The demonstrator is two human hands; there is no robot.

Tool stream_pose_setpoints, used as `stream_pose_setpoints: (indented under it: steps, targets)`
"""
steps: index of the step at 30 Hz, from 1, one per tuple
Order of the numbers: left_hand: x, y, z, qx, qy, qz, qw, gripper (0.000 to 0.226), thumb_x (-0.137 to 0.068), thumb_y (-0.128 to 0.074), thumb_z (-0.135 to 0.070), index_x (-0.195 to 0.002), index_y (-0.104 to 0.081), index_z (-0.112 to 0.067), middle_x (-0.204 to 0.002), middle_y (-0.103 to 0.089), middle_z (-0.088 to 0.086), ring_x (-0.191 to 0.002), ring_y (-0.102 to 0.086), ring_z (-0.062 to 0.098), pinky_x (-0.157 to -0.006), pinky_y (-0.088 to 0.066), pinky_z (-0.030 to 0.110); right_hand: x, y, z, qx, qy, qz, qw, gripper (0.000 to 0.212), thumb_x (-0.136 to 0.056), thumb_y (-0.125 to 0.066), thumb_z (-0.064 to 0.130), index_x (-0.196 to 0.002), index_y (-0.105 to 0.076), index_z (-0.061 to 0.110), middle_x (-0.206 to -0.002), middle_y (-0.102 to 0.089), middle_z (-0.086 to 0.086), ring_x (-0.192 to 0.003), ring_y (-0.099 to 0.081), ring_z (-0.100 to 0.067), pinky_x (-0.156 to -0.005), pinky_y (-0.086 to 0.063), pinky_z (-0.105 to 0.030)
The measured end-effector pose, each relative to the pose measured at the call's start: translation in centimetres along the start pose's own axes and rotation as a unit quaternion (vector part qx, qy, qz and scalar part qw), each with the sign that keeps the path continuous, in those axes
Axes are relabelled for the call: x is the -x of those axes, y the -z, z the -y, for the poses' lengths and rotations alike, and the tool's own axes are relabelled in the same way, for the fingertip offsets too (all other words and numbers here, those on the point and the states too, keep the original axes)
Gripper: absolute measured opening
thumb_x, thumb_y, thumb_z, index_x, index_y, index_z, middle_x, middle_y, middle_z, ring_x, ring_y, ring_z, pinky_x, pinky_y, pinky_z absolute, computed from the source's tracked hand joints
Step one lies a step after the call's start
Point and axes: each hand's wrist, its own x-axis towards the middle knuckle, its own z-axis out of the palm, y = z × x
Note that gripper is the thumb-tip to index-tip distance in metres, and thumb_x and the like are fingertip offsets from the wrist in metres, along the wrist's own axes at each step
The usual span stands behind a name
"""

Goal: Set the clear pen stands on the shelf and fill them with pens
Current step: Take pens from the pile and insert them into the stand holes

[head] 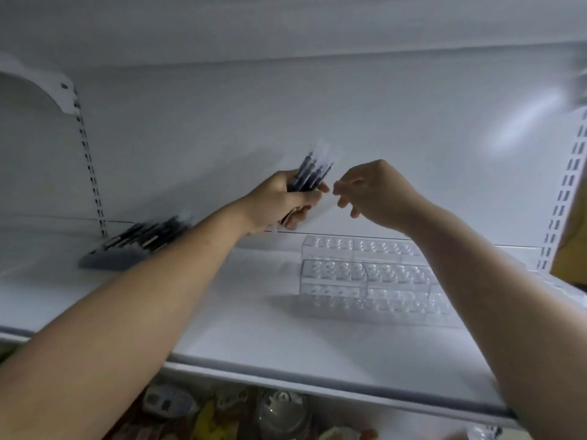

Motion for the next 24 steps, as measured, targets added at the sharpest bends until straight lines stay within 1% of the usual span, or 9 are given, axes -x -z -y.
stream_pose_setpoints:
  steps: [2,4,6,8,12,14,16,20,24]
  targets:
    - [0.6,0.1,-0.1,0.031,-0.007,0.026,0.999,0.021,-0.108,-0.057,-0.010,-0.123,-0.063,0.003,-0.078,-0.059,0.005,-0.062,-0.048,0.019,-0.053,-0.042,0.033,0.3,-0.1,0.5,-0.024,-0.008,0.003,1.000,0.024,-0.100,-0.067,0.033,-0.091,-0.080,0.015,-0.081,-0.079,0.005,-0.067,-0.076,-0.016,-0.058,-0.057,-0.023]
    - [1.1,0.2,-0.3,0.042,-0.011,0.038,0.998,0.019,-0.108,-0.056,-0.011,-0.116,-0.063,0.005,-0.086,-0.066,0.008,-0.064,-0.051,0.019,-0.055,-0.044,0.034,0.8,-0.2,0.8,-0.068,-0.023,0.012,0.997,0.025,-0.098,-0.070,0.038,-0.095,-0.081,0.016,-0.084,-0.080,0.004,-0.070,-0.076,-0.015,-0.061,-0.060,-0.029]
    - [1.5,0.2,-0.2,0.029,-0.016,0.051,0.998,0.022,-0.108,-0.056,-0.011,-0.119,-0.064,0.006,-0.093,-0.072,0.011,-0.063,-0.054,0.019,-0.057,-0.047,0.034,1.2,-0.5,1.1,-0.115,-0.034,0.015,0.993,0.019,-0.098,-0.070,0.035,-0.099,-0.080,0.018,-0.088,-0.080,0.003,-0.073,-0.077,-0.015,-0.064,-0.063,-0.031]
    - [1.7,0.2,-0.1,0.013,-0.022,0.060,0.998,0.024,-0.109,-0.056,-0.015,-0.122,-0.065,0.004,-0.100,-0.076,0.013,-0.064,-0.059,0.019,-0.059,-0.051,0.033,1.6,-0.7,1.4,-0.140,-0.033,0.000,0.990,0.016,-0.098,-0.070,0.030,-0.097,-0.080,0.018,-0.087,-0.080,0.003,-0.074,-0.077,-0.015,-0.066,-0.064,-0.033]
    - [1.8,0.2,0.0,0.003,-0.016,0.055,0.998,0.025,-0.108,-0.057,-0.025,-0.117,-0.069,-0.005,-0.108,-0.080,0.011,-0.076,-0.074,0.025,-0.068,-0.059,0.034,1.8,-1.0,1.9,-0.172,-0.026,-0.033,0.984,0.014,-0.097,-0.073,0.028,-0.093,-0.082,0.017,-0.084,-0.080,0.005,-0.077,-0.078,-0.015,-0.069,-0.063,-0.036]
    - [1.9,0.1,0.1,0.015,-0.008,0.057,0.998,0.026,-0.107,-0.057,-0.027,-0.118,-0.069,-0.006,-0.108,-0.080,0.011,-0.082,-0.077,0.029,-0.069,-0.061,0.034,1.9,-1.2,2.1,-0.191,-0.032,-0.025,0.981,0.016,-0.097,-0.073,0.028,-0.095,-0.082,0.014,-0.087,-0.080,-0.003,-0.083,-0.077,-0.021,-0.074,-0.064,-0.040]
    - [1.9,0.0,0.2,0.027,-0.003,0.061,0.998,0.026,-0.108,-0.057,-0.026,-0.119,-0.068,-0.005,-0.103,-0.080,0.011,-0.078,-0.075,0.027,-0.067,-0.061,0.033,1.9,-1.5,1.9,-0.192,-0.040,-0.033,0.980,0.016,-0.097,-0.073,0.027,-0.097,-0.081,0.013,-0.087,-0.080,-0.005,-0.086,-0.077,-0.024,-0.076,-0.064,-0.041]
    - [1.6,-0.3,0.6,0.000,-0.003,0.035,0.999,0.014,-0.105,-0.064,-0.022,-0.111,-0.069,-0.010,-0.084,-0.076,0.003,-0.065,-0.067,0.021,-0.060,-0.057,0.032,1.7,-1.5,1.5,-0.153,-0.048,-0.051,0.986,0.012,-0.096,-0.075,0.025,-0.094,-0.082,0.016,-0.082,-0.080,0.003,-0.078,-0.078,-0.018,-0.071,-0.065,-0.035]
    - [1.5,0.0,0.8,-0.040,-0.001,0.014,0.999,0.018,-0.104,-0.067,-0.025,-0.114,-0.070,-0.011,-0.084,-0.077,0.001,-0.064,-0.070,0.021,-0.061,-0.059,0.034,1.7,-1.9,1.6,-0.111,-0.038,-0.048,0.992,0.012,-0.097,-0.073,0.024,-0.092,-0.081,0.017,-0.079,-0.079,0.004,-0.070,-0.077,-0.015,-0.066,-0.064,-0.032]
